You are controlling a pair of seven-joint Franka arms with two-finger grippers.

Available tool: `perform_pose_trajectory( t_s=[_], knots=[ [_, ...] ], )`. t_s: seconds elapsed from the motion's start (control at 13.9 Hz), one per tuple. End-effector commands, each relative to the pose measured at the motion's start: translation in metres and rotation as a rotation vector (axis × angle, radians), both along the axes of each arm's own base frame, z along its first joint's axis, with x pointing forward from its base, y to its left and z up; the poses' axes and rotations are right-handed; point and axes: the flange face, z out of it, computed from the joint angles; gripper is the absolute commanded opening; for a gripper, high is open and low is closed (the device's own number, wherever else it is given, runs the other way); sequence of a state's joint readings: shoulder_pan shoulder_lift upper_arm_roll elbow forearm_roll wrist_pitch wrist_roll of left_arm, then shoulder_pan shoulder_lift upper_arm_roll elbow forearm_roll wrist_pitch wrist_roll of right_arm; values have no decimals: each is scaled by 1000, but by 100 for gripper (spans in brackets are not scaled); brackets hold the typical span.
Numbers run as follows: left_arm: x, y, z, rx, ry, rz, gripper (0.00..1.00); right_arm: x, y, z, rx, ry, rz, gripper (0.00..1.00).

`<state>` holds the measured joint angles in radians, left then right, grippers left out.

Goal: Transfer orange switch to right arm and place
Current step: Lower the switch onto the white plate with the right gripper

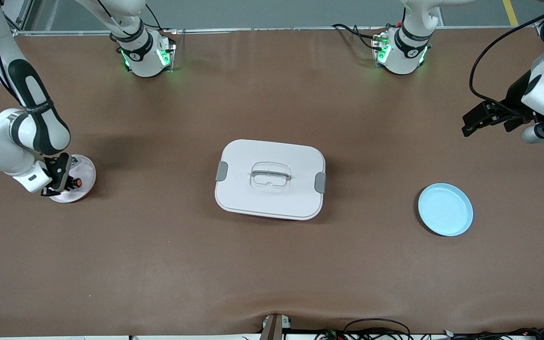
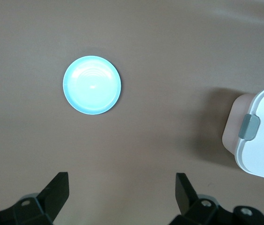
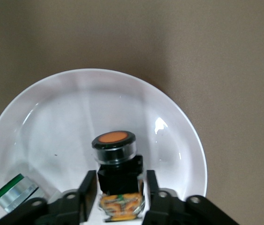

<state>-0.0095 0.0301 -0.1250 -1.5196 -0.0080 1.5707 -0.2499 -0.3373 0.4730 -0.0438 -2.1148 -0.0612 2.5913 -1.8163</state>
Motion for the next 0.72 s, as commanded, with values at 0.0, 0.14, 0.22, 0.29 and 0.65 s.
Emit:
perform_pose_trajectory(
  t_s=[0.0,0.14,0.22,0.29,0.65],
  knots=[
    [-2,8,5,26,2,-9,100,1,-2,5,-2,0,6,100],
    [-2,9,4,24,4,-9,100,-1,0,9,9,28,2,100],
    [-1,10,3,24,7,-7,100,0,0,16,15,34,-8,100],
    [-1,11,2,26,9,-7,100,0,2,23,18,42,-27,100],
    [-1,21,-2,25,27,-78,100,-3,21,69,19,107,-285,100]
  ],
)
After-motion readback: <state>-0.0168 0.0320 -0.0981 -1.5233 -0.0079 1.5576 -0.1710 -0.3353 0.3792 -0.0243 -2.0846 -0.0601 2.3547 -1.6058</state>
